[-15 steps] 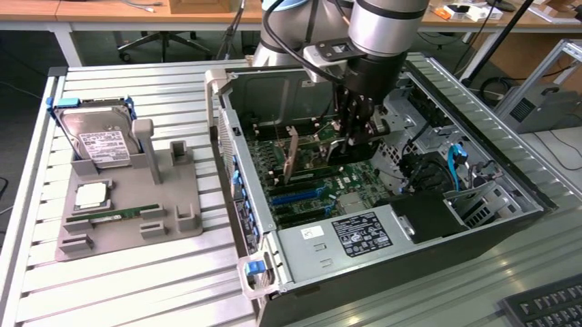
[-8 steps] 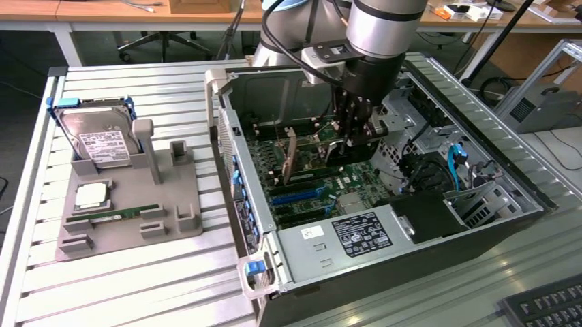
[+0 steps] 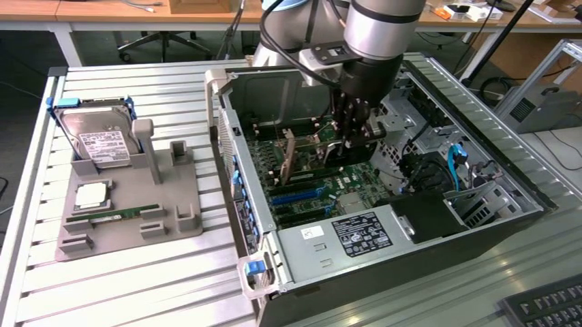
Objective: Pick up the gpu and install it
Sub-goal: 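Insert the gpu into the slot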
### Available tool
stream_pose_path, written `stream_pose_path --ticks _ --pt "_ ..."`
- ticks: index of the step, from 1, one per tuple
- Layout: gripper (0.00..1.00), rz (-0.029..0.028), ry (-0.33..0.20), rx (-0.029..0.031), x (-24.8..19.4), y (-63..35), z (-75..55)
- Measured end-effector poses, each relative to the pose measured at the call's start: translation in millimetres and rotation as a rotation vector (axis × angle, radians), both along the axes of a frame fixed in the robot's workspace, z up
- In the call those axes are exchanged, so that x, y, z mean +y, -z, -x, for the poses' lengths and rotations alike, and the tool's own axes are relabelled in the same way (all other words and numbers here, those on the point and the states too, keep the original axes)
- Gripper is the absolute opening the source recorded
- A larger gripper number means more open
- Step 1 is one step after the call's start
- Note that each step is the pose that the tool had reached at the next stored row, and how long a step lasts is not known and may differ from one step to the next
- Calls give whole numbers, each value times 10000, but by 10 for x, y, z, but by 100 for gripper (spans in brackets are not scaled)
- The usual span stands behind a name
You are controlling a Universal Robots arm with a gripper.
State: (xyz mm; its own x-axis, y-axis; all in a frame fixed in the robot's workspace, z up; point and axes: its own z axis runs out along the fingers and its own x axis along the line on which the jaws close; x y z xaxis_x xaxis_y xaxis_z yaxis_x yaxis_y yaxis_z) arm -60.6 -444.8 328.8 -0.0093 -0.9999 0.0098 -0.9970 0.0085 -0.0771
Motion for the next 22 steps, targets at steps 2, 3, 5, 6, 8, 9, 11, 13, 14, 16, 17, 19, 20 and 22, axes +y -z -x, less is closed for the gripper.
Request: stream_pose_path --ticks 2,3,5,6,8,9,11,13,14,16,17,19,20,22 --pt "27 0 0 0 -1 3 8" --pt "27 0 0 0 -2 5 12" --pt "27 -1 0 0 -3 9 21" --pt "27 -2 0 -1 -4 11 28" --pt "27 1 -1 1 -7 16 37" --pt "27 2 -1 1 -8 19 40" --pt "27 0 -1 0 -7 26 42" --pt "27 0 -1 0 -7 34 45" --pt "27 0 0 0 -7 38 48" --pt "27 0 0 0 -7 45 53" --pt "27 0 0 0 -7 49 56" --pt "27 2 0 1 -7 55 62" --pt "27 0 0 0 -7 58 64" --pt "27 1 1 1 -7 67 68"
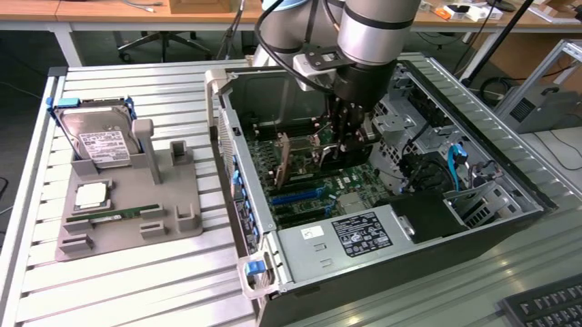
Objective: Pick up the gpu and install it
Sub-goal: 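Insert the gpu into the slot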
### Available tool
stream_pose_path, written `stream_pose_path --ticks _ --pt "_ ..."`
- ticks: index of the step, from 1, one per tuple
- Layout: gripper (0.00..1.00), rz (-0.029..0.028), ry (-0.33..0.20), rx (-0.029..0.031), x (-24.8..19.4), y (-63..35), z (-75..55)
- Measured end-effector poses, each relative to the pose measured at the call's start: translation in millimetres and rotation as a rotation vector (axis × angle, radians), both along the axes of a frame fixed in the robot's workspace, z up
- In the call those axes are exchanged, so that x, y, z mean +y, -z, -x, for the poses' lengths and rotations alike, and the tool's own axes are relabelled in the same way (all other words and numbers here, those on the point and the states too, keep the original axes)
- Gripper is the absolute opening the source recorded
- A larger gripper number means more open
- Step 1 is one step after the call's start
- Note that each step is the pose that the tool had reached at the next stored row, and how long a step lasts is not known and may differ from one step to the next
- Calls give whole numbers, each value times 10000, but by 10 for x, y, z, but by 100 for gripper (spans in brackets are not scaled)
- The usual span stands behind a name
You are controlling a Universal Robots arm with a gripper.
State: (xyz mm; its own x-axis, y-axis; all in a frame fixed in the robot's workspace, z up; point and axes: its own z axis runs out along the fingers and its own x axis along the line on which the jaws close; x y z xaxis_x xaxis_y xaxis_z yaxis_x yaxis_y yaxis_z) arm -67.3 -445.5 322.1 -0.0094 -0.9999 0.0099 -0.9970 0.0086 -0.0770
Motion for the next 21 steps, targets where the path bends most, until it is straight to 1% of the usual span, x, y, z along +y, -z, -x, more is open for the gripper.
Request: stream_pose_path --ticks 4,7,11,21 --pt "27 -2 40 0 0 15 3" --pt "27 -33 53 -1 0 22 4" --pt "27 -50 58 0 0 28 5" --pt "27 -56 63 -1 0 49 12"
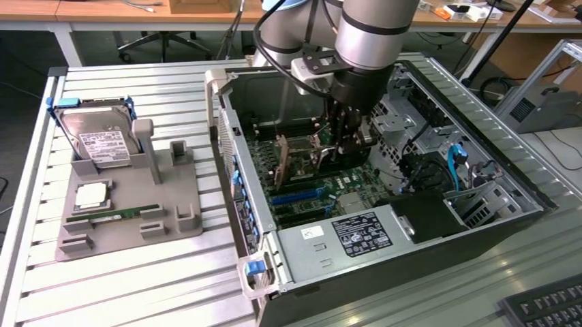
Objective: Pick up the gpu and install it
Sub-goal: 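Insert the gpu into the slot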
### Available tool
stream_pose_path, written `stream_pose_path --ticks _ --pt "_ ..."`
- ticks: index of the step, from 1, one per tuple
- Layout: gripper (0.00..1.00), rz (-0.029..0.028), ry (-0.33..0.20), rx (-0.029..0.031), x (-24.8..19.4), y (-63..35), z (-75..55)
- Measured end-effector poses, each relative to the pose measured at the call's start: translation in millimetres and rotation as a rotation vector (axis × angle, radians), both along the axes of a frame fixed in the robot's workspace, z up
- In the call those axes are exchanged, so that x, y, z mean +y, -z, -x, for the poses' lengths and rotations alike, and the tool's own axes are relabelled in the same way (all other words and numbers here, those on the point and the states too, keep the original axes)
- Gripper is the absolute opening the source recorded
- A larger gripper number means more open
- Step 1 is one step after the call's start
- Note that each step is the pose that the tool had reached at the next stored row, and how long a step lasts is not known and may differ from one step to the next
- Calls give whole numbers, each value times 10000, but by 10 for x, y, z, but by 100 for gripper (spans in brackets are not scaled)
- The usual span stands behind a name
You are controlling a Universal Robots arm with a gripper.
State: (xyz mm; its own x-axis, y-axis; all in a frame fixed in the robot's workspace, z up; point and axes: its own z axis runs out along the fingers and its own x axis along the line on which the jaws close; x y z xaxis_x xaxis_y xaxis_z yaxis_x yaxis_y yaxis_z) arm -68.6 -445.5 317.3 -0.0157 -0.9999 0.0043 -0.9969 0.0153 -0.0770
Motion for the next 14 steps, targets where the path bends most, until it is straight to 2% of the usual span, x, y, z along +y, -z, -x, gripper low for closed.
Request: stream_pose_path --ticks 14 --pt "27 -14 0 0 -1 37 17"
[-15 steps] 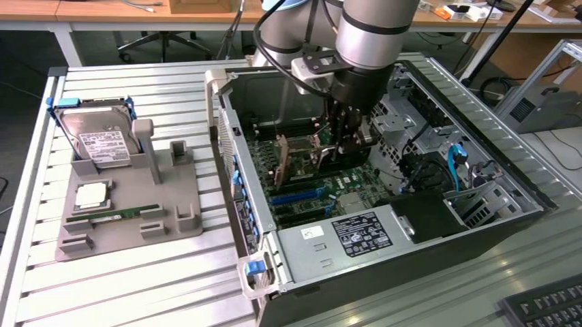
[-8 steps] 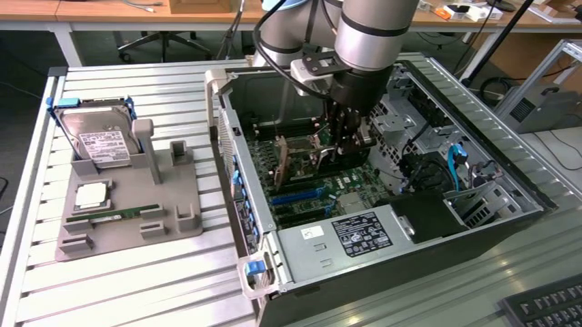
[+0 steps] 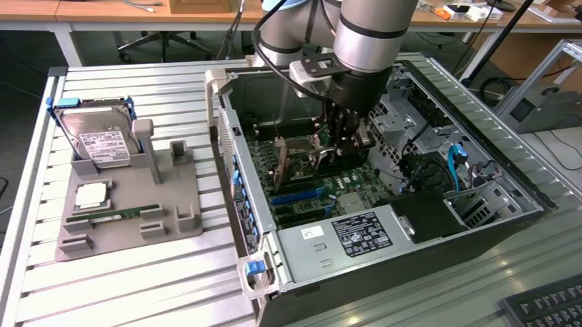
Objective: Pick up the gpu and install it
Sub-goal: 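Insert the gpu into the slot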
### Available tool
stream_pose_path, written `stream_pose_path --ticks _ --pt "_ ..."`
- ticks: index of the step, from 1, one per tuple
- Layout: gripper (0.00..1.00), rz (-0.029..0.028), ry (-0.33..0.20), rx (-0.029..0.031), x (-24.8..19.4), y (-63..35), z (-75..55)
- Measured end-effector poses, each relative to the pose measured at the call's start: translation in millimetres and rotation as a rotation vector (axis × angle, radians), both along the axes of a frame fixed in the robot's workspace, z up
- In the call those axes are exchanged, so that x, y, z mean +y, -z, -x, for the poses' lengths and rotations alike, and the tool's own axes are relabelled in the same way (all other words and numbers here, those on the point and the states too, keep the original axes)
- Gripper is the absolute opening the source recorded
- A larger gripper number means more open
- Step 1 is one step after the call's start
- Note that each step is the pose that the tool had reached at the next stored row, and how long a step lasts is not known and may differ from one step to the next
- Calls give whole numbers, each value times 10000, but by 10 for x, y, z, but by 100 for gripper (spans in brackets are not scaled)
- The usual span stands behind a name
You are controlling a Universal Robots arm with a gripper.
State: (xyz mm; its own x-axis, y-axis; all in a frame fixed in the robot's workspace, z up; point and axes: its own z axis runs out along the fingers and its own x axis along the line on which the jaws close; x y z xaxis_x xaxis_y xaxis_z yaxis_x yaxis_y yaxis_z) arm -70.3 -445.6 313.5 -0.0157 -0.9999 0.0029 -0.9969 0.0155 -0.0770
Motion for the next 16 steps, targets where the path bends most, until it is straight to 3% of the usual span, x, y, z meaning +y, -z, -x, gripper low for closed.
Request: stream_pose_path --ticks 16 --pt "27 1 0 1 -1 35 42"
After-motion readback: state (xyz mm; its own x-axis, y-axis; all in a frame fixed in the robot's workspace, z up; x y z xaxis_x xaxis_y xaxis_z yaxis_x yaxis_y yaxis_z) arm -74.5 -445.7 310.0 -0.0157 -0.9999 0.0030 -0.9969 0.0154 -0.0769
